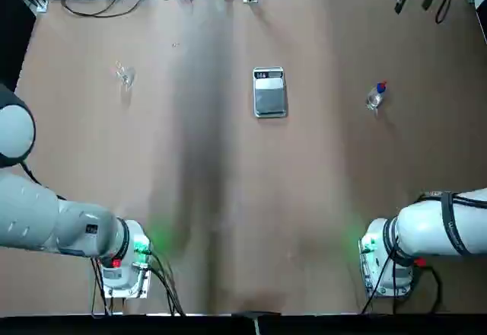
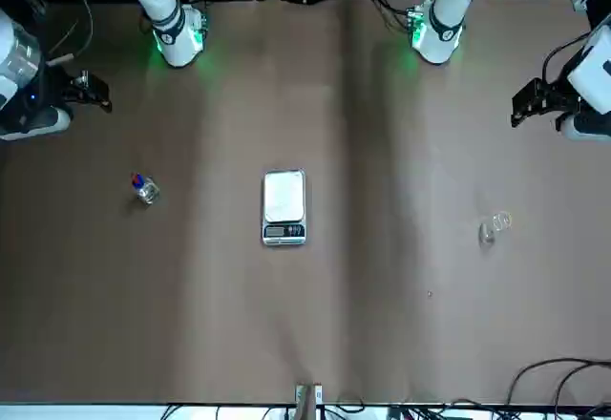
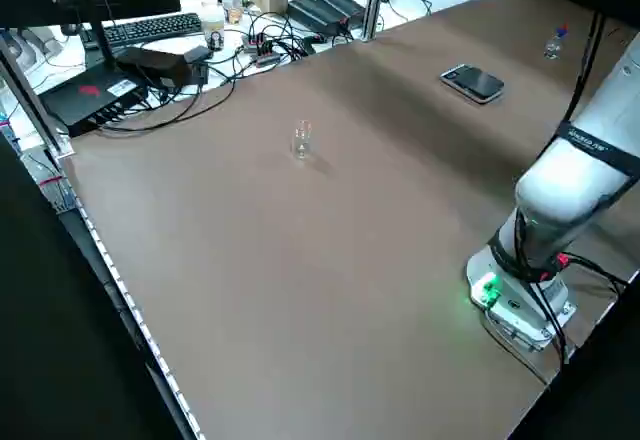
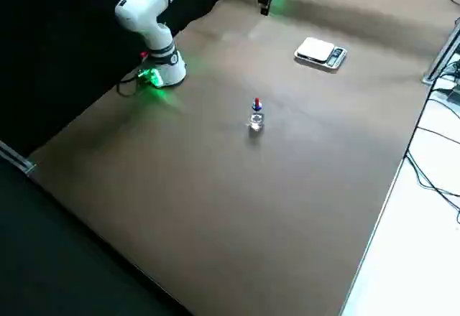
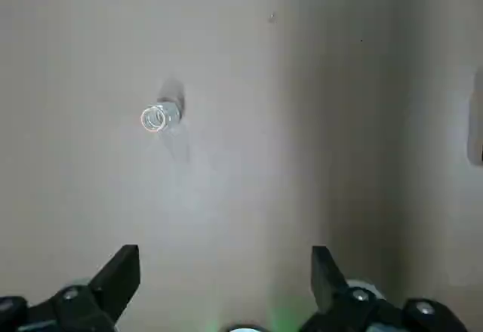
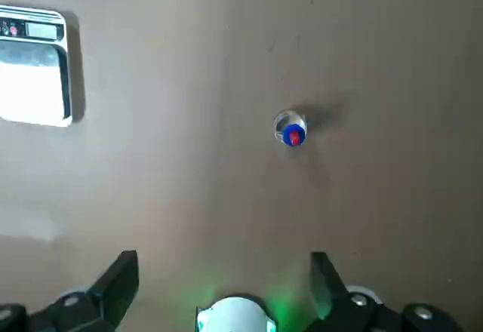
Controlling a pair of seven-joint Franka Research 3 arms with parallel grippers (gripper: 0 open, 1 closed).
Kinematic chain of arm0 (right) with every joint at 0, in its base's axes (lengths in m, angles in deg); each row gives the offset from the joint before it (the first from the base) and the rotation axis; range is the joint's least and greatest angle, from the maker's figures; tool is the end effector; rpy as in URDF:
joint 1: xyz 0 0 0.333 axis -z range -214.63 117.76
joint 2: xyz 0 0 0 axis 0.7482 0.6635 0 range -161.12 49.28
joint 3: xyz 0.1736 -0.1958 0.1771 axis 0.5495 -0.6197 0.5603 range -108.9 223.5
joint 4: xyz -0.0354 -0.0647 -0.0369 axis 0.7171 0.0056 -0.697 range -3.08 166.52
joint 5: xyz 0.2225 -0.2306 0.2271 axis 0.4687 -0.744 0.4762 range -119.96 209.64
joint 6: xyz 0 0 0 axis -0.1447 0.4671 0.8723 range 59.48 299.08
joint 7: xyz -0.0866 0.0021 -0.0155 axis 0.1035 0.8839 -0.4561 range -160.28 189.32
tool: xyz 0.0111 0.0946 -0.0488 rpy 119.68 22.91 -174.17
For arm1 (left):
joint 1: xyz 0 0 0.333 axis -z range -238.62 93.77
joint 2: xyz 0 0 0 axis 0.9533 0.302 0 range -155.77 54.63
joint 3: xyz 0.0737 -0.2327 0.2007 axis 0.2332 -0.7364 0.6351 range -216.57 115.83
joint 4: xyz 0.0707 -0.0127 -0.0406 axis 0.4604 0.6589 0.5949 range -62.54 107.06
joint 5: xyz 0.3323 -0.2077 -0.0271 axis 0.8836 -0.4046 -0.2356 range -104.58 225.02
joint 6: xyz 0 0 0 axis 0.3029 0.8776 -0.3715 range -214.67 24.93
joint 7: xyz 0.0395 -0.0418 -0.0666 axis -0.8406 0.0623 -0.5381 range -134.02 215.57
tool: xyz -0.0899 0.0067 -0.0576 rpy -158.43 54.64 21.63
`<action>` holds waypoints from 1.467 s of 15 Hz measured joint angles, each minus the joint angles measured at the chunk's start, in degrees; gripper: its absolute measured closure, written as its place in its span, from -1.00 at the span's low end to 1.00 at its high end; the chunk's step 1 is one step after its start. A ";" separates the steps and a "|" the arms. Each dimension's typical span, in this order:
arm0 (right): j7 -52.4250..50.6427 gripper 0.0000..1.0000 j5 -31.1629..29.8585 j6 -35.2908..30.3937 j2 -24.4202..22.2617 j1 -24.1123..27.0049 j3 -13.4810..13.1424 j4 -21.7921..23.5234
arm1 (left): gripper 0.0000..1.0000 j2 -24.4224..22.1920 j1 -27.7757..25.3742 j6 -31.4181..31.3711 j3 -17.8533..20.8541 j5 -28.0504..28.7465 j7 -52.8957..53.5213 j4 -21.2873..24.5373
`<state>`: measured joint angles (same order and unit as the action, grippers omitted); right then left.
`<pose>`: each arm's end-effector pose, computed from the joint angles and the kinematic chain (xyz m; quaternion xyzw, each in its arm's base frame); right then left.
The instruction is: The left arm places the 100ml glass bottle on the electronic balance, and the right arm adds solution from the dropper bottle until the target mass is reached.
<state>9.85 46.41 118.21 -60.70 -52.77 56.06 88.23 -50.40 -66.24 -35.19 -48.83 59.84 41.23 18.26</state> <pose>0.5125 0.0304 0.5957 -0.9943 -0.0680 0.0809 0.0157 0.5455 -0.0450 0.6362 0.9988 -0.0447 -0.0207 0.0025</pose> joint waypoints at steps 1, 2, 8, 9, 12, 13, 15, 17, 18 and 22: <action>0.44 -1.00 0.00 0.09 -0.07 -0.04 0.09 0.43 | -1.00 -0.07 -0.01 0.02 0.01 0.00 0.00 0.00; 1.11 -1.00 0.00 0.30 -0.08 -0.07 0.19 0.71 | -1.00 -0.16 -0.03 0.06 0.05 0.00 0.01 0.00; 2.28 -1.00 -0.05 0.74 -0.15 -0.08 0.31 0.64 | -1.00 -0.52 -1.50 0.80 0.15 0.00 0.17 0.37; 2.44 -1.00 -0.06 0.75 -0.16 -0.08 0.32 0.33 | -1.00 -0.22 -1.53 0.82 0.16 0.00 0.17 0.77; 2.65 -1.00 -0.06 0.75 -0.16 -0.08 0.32 -0.02 | -1.00 2.77 -2.57 -0.37 0.19 0.00 0.17 1.61; 2.79 -1.00 -0.06 0.74 -0.11 -0.07 0.32 0.07 | -1.00 4.27 -3.22 -0.73 0.19 0.00 0.17 1.67; 2.98 -1.00 -0.06 0.74 0.23 0.06 0.19 0.20 | -1.00 9.37 -4.65 -4.58 0.22 0.00 0.25 1.83; 3.03 -1.00 -0.06 0.74 0.53 0.45 0.01 0.27 | -1.00 12.88 -5.29 -8.66 0.23 0.01 0.55 1.87; 3.01 -1.00 -0.06 0.84 0.75 0.74 -0.07 0.28 | -1.00 14.67 -5.84 -10.46 0.24 0.02 1.68 1.89; 3.05 -0.99 -0.06 1.26 1.45 1.62 -0.15 0.30 | -1.00 21.88 -9.24 -18.09 0.27 0.03 8.19 1.98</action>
<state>12.90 46.35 119.47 -59.25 -51.15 55.91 88.53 -28.52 -75.48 -53.28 -48.56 59.87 49.42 20.24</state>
